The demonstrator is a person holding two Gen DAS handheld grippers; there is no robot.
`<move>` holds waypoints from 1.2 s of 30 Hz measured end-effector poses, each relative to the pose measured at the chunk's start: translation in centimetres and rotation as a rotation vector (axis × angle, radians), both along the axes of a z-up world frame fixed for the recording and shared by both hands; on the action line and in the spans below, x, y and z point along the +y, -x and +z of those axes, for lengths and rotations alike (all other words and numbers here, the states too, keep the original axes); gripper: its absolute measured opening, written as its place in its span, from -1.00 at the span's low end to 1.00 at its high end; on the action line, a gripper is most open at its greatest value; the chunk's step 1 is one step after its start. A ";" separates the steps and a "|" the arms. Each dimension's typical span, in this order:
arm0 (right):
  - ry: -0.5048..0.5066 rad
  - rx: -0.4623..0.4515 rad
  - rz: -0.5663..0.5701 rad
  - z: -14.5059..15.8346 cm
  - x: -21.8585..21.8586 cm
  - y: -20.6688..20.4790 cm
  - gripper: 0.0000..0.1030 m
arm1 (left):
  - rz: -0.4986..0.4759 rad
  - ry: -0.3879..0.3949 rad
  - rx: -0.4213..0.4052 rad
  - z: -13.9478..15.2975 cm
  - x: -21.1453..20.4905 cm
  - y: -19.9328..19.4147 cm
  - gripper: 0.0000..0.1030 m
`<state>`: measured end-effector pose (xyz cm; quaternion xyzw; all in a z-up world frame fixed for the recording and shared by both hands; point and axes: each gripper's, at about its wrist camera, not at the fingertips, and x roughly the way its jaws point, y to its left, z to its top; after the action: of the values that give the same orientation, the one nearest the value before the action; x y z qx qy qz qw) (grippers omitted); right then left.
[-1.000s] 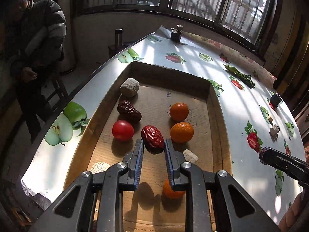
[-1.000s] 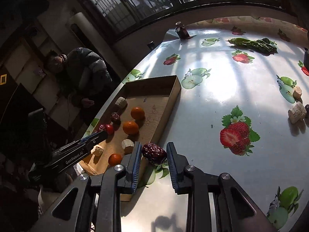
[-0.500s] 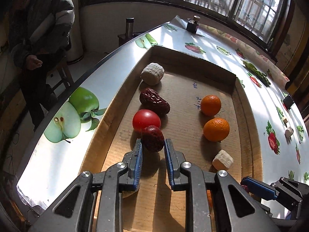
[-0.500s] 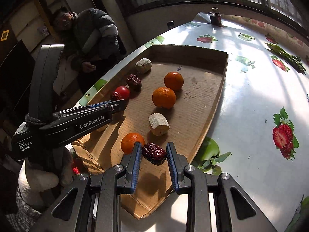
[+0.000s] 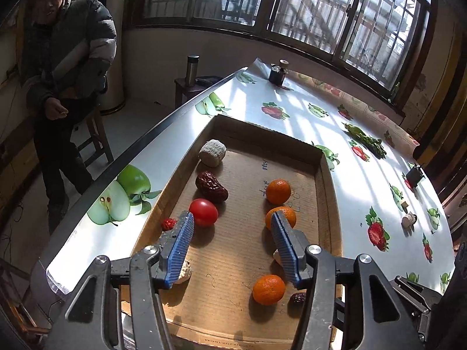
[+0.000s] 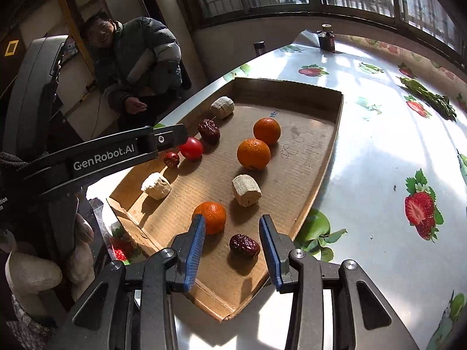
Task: Organize fruits
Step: 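Move both open tools back toward the white blocks and dark plum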
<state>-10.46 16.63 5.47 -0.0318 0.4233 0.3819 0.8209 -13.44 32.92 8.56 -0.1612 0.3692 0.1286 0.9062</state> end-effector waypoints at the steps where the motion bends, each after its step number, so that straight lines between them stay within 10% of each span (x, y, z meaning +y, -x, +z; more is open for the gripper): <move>1: -0.013 -0.002 -0.014 0.4 -0.7 0.0 -0.10 | -0.008 -0.004 -0.011 0.4 -0.5 0.2 0.07; 26: -0.035 0.002 -0.446 2.5 -22.0 -4.1 -0.08 | -0.333 -0.049 0.009 2.2 -16.5 -3.1 0.15; 36: -0.083 0.073 -0.750 1.8 -34.5 -11.5 -0.08 | -0.445 0.003 0.072 0.7 -20.9 -8.2 0.17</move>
<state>1.07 -17.85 7.31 0.1724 0.4188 0.0728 0.8886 -5.28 12.05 9.21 -0.0726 0.4278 -0.0696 0.8983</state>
